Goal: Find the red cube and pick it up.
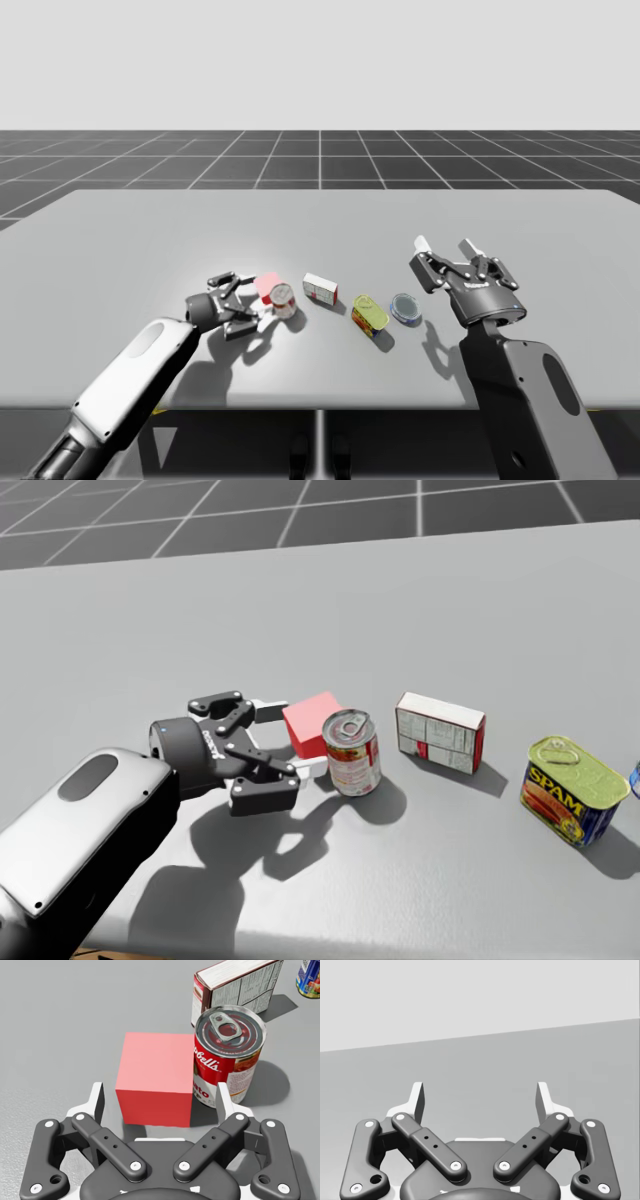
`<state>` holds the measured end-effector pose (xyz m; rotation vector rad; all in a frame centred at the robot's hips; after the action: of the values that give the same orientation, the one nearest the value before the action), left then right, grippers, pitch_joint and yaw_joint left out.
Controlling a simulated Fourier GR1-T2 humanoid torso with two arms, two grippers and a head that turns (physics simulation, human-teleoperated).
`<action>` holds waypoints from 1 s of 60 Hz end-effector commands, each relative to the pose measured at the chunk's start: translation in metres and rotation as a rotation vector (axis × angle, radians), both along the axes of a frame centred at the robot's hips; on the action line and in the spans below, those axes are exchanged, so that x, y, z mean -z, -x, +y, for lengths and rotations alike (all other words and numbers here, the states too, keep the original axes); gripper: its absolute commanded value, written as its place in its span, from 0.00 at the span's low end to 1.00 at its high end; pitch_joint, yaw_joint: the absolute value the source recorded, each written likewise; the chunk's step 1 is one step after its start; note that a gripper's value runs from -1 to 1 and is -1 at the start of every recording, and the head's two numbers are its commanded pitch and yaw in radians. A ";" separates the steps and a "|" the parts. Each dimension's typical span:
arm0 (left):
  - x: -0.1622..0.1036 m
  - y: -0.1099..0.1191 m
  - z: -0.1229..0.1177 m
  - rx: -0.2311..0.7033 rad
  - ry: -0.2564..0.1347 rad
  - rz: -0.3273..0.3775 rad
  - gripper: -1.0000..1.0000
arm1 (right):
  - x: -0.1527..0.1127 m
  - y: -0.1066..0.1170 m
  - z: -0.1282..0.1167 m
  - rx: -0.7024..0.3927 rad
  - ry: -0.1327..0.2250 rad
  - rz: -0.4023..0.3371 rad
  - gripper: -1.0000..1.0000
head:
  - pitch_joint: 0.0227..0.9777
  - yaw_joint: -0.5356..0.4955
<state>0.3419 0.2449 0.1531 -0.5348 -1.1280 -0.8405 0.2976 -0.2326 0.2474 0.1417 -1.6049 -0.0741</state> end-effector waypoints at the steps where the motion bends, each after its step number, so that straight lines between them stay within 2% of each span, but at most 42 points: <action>1: 0.006 -0.009 -0.013 0.006 0.000 0.009 0.00 | 0.000 0.000 -0.001 0.002 -0.001 0.000 0.00 | 0.80 0.72; 16: 0.010 -0.018 -0.026 0.005 -0.003 0.018 0.00 | -0.001 0.000 -0.002 0.004 0.000 -0.002 0.00 | 0.80 0.71; 29: 0.020 -0.019 -0.027 0.001 -0.019 0.045 0.01 | -0.002 0.000 -0.004 0.006 -0.002 -0.006 0.00 | 0.80 0.70; 30: 0.020 -0.019 -0.027 0.002 -0.020 0.046 0.06 | -0.002 0.000 -0.004 0.006 -0.002 -0.006 0.00 | 0.79 0.70; 31: 0.020 -0.019 -0.027 0.003 -0.020 0.047 0.17 | -0.002 0.000 -0.004 0.006 -0.002 -0.006 0.00 | 0.79 0.70; 32: 0.021 -0.018 -0.027 0.005 -0.020 0.048 0.23 | -0.002 0.000 -0.004 0.006 -0.003 -0.007 0.00 | 0.79 0.70; 33: 0.021 -0.018 -0.027 0.010 -0.021 0.054 0.62 | -0.002 0.000 -0.004 0.006 -0.002 -0.007 0.00 | 0.79 0.70; 34: 0.022 -0.017 -0.027 0.019 -0.025 0.054 0.94 | -0.002 0.001 -0.004 0.006 -0.003 -0.007 0.00 | 0.78 0.70; 39: 0.024 -0.014 -0.027 0.032 -0.032 0.059 1.00 | -0.003 0.001 -0.004 0.005 -0.003 -0.007 0.00 | 0.76 0.70; 46: 0.027 -0.010 -0.026 0.059 -0.046 0.059 1.00 | -0.003 0.000 -0.005 0.006 -0.003 -0.008 0.00 | 0.71 0.71; 60: 0.029 -0.008 -0.026 0.068 -0.056 0.059 1.00 | -0.004 -0.001 -0.006 0.015 -0.003 -0.013 0.00 | 0.52 0.71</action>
<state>0.3658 0.2212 0.1459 -0.4857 -1.1524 -0.8175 0.2978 -0.2376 0.2505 0.1353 -1.6162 -0.0846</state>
